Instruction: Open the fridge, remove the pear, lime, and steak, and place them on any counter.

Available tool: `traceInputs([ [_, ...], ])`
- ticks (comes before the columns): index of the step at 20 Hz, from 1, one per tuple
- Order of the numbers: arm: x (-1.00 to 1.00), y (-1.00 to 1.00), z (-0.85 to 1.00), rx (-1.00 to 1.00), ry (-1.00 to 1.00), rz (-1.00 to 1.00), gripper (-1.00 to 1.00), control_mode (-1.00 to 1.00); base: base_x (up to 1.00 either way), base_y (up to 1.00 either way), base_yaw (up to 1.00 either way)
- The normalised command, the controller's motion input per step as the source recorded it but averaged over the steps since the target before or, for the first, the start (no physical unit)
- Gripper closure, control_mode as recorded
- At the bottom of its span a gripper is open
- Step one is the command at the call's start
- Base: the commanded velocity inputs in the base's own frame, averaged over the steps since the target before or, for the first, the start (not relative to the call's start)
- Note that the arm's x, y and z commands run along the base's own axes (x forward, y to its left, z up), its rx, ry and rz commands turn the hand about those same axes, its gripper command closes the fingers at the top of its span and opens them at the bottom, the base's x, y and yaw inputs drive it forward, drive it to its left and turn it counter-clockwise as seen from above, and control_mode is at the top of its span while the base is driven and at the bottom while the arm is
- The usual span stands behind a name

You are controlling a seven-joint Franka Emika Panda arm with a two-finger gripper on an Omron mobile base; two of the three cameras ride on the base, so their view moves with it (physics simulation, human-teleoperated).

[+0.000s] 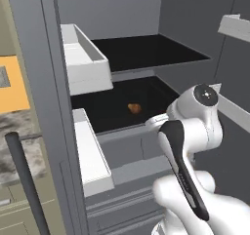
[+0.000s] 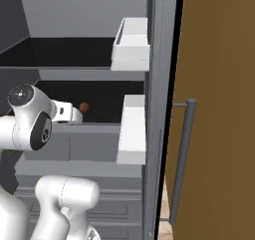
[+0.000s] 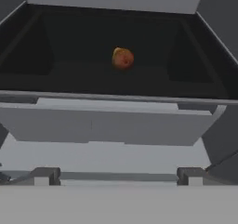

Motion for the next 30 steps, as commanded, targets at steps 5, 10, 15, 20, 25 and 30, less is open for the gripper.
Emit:
traceInputs([
  [5,0.19,0.13,0.05,0.0,0.03,0.0,-1.0,-1.0,0.35,0.04,0.0],
  [10,0.82,0.25,0.05,0.0,0.01,0.0,-1.0,-1.0,0.0,0.0,0.0],
  [15,1.0,0.16,-0.09,0.0,0.13,0.0,-1.0,-1.0,0.0,0.0,0.0],
  [20,0.98,0.0,-0.29,0.0,0.0,0.0,-1.0,-1.0,0.0,0.0,0.0],
  [25,0.9,0.0,-0.51,0.0,0.0,0.0,-1.0,-1.0,0.0,0.0,0.0],
  [30,0.65,0.0,-0.43,0.0,0.0,0.0,-1.0,-1.0,0.0,0.0,0.0],
])
